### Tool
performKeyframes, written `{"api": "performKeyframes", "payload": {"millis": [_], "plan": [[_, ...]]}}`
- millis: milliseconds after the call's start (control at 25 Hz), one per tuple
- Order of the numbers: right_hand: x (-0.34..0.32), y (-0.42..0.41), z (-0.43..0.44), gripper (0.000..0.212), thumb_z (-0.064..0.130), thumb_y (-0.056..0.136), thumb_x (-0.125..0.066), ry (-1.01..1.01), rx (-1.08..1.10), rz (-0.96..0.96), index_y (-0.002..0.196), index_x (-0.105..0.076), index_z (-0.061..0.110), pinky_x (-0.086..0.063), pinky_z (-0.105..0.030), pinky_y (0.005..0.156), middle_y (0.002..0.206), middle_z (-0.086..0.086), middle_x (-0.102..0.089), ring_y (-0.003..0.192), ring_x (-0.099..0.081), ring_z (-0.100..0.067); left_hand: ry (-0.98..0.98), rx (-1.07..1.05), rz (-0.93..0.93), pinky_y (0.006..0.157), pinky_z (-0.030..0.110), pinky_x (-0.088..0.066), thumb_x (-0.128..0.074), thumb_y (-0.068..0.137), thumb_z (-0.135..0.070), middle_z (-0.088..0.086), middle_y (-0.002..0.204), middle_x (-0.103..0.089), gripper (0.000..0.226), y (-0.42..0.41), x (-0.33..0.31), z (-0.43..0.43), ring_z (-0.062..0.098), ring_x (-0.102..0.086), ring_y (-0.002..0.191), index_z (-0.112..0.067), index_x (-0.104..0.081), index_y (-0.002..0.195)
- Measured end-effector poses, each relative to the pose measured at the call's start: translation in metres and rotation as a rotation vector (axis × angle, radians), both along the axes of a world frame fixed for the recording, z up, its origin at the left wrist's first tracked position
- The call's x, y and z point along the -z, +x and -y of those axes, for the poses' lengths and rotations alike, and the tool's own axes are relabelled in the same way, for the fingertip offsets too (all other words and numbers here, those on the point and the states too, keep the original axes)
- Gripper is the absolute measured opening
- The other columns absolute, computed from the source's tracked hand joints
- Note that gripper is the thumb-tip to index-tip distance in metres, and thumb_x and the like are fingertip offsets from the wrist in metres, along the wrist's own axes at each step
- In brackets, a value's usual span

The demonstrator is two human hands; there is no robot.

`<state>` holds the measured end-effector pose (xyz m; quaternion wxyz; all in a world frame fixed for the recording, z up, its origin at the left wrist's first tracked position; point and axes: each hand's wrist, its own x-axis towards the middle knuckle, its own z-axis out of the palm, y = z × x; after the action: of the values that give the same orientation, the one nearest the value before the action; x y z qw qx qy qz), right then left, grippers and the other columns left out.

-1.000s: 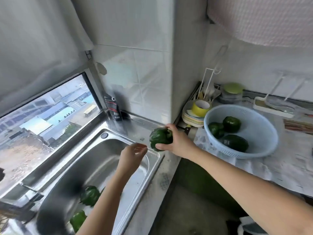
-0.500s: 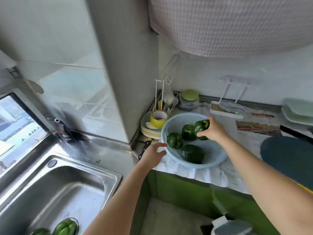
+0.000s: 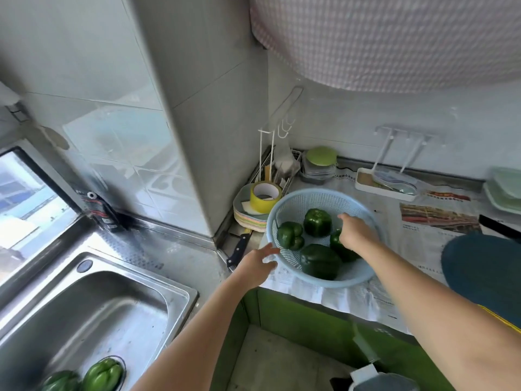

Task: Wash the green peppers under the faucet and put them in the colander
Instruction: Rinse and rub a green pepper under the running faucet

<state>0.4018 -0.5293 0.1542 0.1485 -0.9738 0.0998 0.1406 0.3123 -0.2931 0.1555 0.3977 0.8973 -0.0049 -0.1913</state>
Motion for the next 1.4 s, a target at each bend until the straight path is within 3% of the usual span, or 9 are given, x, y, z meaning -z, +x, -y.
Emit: {"api": "performKeyframes", "payload": {"millis": [80, 160, 320, 440, 560, 760, 960, 1200, 1400], "plan": [[-0.011, 0.005, -0.010, 0.059, -0.007, 0.088, -0.047, -0.012, -0.032, 0.023, 0.143, -0.039, 0.013, -0.049, -0.033, 0.090, 0.142, -0.013, -0.046, 0.124, -0.051, -0.030, -0.023, -0.015, -0.005, 0.088, 0.024, -0.047, -0.048, 0.096, -0.011, -0.005, 0.151, -0.037, 0.043, -0.003, 0.002, -0.004, 0.022, -0.054, 0.120, -0.026, -0.050, 0.136], [-0.024, 0.007, -0.029, 0.045, 0.001, 0.090, -0.051, 0.016, -0.090, 0.068, 0.133, -0.050, 0.011, -0.045, -0.036, 0.097, 0.135, -0.012, -0.053, 0.121, -0.052, -0.029, -0.065, -0.073, -0.007, 0.104, 0.029, -0.038, -0.048, 0.096, -0.012, 0.000, 0.146, -0.046, 0.041, -0.010, 0.002, -0.015, 0.019, -0.049, 0.128, -0.021, -0.050, 0.136], [-0.061, -0.010, -0.105, 0.018, 0.025, 0.093, -0.054, 0.181, -0.317, 0.191, 0.096, -0.065, 0.011, -0.053, -0.039, 0.084, 0.097, -0.006, -0.070, 0.093, -0.064, -0.024, -0.169, -0.287, 0.065, 0.093, 0.024, -0.044, -0.049, 0.095, -0.008, 0.004, 0.127, -0.060, 0.035, -0.038, -0.008, -0.068, 0.013, -0.057, 0.106, -0.012, -0.057, 0.128], [-0.071, -0.049, -0.180, 0.038, 0.035, 0.094, -0.051, 0.328, -0.485, 0.232, 0.074, -0.064, 0.006, -0.050, -0.036, 0.067, 0.067, -0.008, -0.068, 0.067, -0.063, -0.023, -0.206, -0.498, 0.083, 0.085, 0.035, -0.051, -0.056, 0.093, -0.016, 0.004, 0.095, -0.068, 0.024, -0.075, -0.006, -0.123, 0.015, -0.061, 0.080, -0.011, -0.063, 0.115], [-0.057, -0.099, -0.261, 0.053, 0.048, 0.094, -0.045, 0.321, -0.714, 0.176, 0.077, -0.066, 0.002, -0.048, -0.036, 0.064, 0.075, -0.013, -0.069, 0.072, -0.064, -0.029, -0.099, -0.681, 0.055, 0.070, 0.034, -0.052, -0.058, 0.091, -0.030, 0.002, 0.075, -0.063, 0.023, -0.129, 0.009, -0.177, 0.015, -0.055, 0.061, -0.011, -0.067, 0.100], [-0.012, -0.157, -0.356, 0.039, 0.042, 0.091, -0.054, 0.333, -0.907, 0.043, 0.073, -0.062, 0.009, -0.048, -0.034, 0.065, 0.071, -0.008, -0.065, 0.069, -0.060, -0.023, 0.119, -0.891, 0.000, 0.064, 0.024, -0.038, -0.055, 0.092, -0.034, 0.005, 0.092, -0.069, 0.027, -0.219, 0.032, -0.248, 0.016, -0.056, 0.074, -0.011, -0.067, 0.100], [0.035, -0.204, -0.439, 0.010, 0.019, 0.084, -0.062, 0.334, -1.111, -0.091, 0.085, -0.064, 0.009, -0.043, -0.029, 0.070, 0.083, -0.005, -0.066, 0.081, -0.060, -0.022, 0.173, -1.212, -0.070, 0.078, 0.030, -0.050, -0.058, 0.086, -0.021, 0.005, 0.101, -0.068, 0.020, -0.316, 0.065, -0.309, 0.021, -0.062, 0.088, -0.013, -0.067, 0.103], [0.097, -0.234, -0.524, 0.016, 0.013, 0.087, -0.053, 0.240, -1.391, -0.273, 0.095, -0.066, 0.009, -0.045, -0.030, 0.081, 0.101, -0.008, -0.070, 0.099, -0.060, -0.024, 0.358, -1.306, -0.197, 0.112, 0.034, -0.027, -0.062, 0.085, -0.015, 0.014, 0.141, -0.044, 0.036, -0.371, 0.094, -0.338, 0.026, -0.036, 0.135, -0.009, -0.061, 0.120], [0.146, -0.257, -0.576, 0.036, 0.023, 0.092, -0.054, 0.201, -1.427, -0.495, 0.125, -0.055, 0.011, -0.046, -0.031, 0.087, 0.119, -0.010, -0.065, 0.108, -0.059, -0.027, 0.279, -1.377, -0.218, 0.116, 0.030, -0.017, -0.051, 0.092, -0.016, 0.004, 0.157, -0.024, 0.040, -0.381, 0.101, -0.336, 0.016, -0.014, 0.147, -0.015, -0.050, 0.133]]}}
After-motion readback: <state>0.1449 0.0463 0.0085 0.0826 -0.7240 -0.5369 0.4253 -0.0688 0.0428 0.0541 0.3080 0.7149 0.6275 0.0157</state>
